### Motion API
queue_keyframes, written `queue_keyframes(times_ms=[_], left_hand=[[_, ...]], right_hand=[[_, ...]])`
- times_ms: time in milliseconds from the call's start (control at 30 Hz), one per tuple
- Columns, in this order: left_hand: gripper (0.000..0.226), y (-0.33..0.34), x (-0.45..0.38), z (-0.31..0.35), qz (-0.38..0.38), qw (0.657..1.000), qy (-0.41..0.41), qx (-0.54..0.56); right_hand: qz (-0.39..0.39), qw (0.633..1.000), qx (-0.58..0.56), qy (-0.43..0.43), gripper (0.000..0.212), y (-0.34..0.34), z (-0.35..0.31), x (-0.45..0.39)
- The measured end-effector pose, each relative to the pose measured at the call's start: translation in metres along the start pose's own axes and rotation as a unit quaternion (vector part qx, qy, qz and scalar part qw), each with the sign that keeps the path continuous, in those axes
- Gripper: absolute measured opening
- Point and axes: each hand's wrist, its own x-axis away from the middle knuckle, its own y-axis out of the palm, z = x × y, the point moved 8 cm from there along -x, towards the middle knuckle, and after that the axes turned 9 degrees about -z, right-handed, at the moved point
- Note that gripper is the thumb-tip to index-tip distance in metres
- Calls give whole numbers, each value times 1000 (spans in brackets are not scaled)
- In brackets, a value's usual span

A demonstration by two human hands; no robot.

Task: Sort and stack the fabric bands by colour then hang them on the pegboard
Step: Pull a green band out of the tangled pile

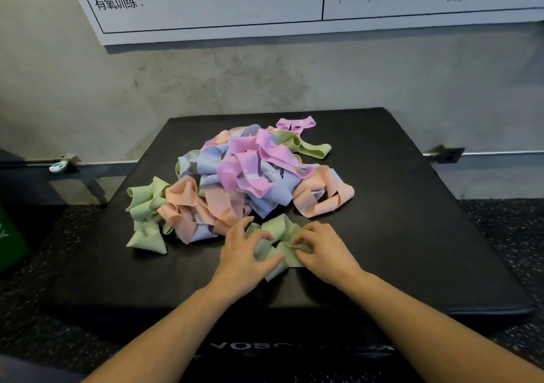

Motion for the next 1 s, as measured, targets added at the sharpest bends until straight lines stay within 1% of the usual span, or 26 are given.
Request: queue_keyframes(times_ms=[67,133,167,267,333,400,433,500,533,600,667,767,800,867,933,1000], left_hand=[[63,7,-6,7,-37,999,-21,6],[59,14,-12,15,-63,997,-33,-5],[58,17,-13,18,-68,997,-41,-22],[70,27,-15,23,-99,988,-74,-94],[71,31,-17,25,-115,981,-84,-134],[68,33,-19,22,-114,980,-91,-136],[67,34,-19,20,-110,981,-89,-129],[61,34,-20,17,-90,989,-71,-95],[55,31,-20,16,-73,993,-59,-67],[44,26,-20,15,-40,998,-32,-27],[33,24,-18,17,-20,999,-3,-26],[13,18,-15,21,34,999,27,-21],[13,15,-15,22,50,998,30,-9],[24,8,-14,27,67,996,35,54],[30,-1,-14,27,87,986,23,141],[33,-8,-13,24,99,974,-15,202]], right_hand=[[11,1000,22,9,24,-1,6,11],[-8,1000,11,18,26,2,13,19],[-19,1000,0,17,29,3,14,22],[-24,999,-36,27,42,0,17,27],[-32,997,-58,50,38,-3,20,28],[-19,993,-90,71,24,-9,23,27],[-14,990,-116,79,34,-12,24,25],[-16,977,-190,93,60,-14,24,20],[-18,972,-210,105,68,-14,24,16],[-21,970,-210,117,73,-15,25,2],[-38,973,-196,115,65,-14,22,-10],[-32,973,-200,107,45,-15,18,-22],[-36,976,-192,95,38,-16,15,-24],[-57,984,-161,55,21,-18,6,-24],[-47,986,-157,20,19,-26,0,-19],[-13,984,-179,-9,16,-39,-5,-8]])
